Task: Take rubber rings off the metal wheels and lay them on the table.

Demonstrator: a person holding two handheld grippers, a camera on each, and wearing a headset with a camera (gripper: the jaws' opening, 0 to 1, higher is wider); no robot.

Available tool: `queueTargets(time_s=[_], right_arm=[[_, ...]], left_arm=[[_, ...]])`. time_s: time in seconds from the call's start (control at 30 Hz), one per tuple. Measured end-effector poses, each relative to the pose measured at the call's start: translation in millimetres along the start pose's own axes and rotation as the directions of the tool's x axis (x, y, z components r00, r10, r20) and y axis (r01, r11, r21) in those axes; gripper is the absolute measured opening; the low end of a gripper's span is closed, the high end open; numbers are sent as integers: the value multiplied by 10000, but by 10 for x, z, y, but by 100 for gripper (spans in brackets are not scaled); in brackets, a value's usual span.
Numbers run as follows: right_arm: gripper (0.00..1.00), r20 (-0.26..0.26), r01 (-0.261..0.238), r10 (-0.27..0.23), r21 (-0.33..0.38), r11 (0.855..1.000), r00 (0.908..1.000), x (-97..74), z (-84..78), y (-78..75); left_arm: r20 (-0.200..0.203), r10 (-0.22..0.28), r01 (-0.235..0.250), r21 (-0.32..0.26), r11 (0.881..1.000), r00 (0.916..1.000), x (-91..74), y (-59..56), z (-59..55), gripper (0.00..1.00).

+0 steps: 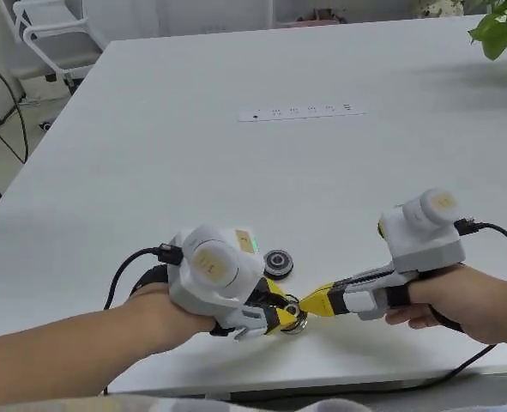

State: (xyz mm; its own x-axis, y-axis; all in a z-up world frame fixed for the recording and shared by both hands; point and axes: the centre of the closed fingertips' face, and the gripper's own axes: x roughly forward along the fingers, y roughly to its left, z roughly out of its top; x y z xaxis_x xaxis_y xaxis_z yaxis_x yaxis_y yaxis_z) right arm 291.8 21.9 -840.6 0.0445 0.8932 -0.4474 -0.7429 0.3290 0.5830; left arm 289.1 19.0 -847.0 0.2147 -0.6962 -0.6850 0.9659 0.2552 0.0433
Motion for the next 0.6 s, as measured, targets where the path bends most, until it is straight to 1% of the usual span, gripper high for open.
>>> queueTargets(time_s=[0.13, 0.2, 0.3, 0.4, 0.47, 0.6], right_arm=[[0, -10, -4, 4, -92, 10000, 10000, 1, -5, 40], [0, 8, 13, -13, -130, 9999, 10000, -4, 0, 51], [0, 44, 38, -38, -201, 9998, 10000, -12, 16, 43], [0, 129, 23, -20, -218, 9998, 9999, -20, 41, 30], [0, 175, 2, 1, -207, 9998, 9998, -24, 55, 37], [0, 245, -66, 72, -249, 9997, 9997, -37, 90, 73]], left_arm=[[-61, -35, 35, -8, 10000, 10000, -13, 4, 5, 15], [-51, -185, 185, -62, 9998, 9998, -23, -24, 18, 17], [-28, -231, 231, -1, 9997, 9997, -47, -38, 37, 18], [124, -281, 283, -176, 9994, 9995, -97, -40, 76, 21], [187, -304, 309, -269, 9992, 9994, -127, -47, 89, 25], [411, -320, 336, -370, 9988, 9986, -215, -77, 134, 27]])
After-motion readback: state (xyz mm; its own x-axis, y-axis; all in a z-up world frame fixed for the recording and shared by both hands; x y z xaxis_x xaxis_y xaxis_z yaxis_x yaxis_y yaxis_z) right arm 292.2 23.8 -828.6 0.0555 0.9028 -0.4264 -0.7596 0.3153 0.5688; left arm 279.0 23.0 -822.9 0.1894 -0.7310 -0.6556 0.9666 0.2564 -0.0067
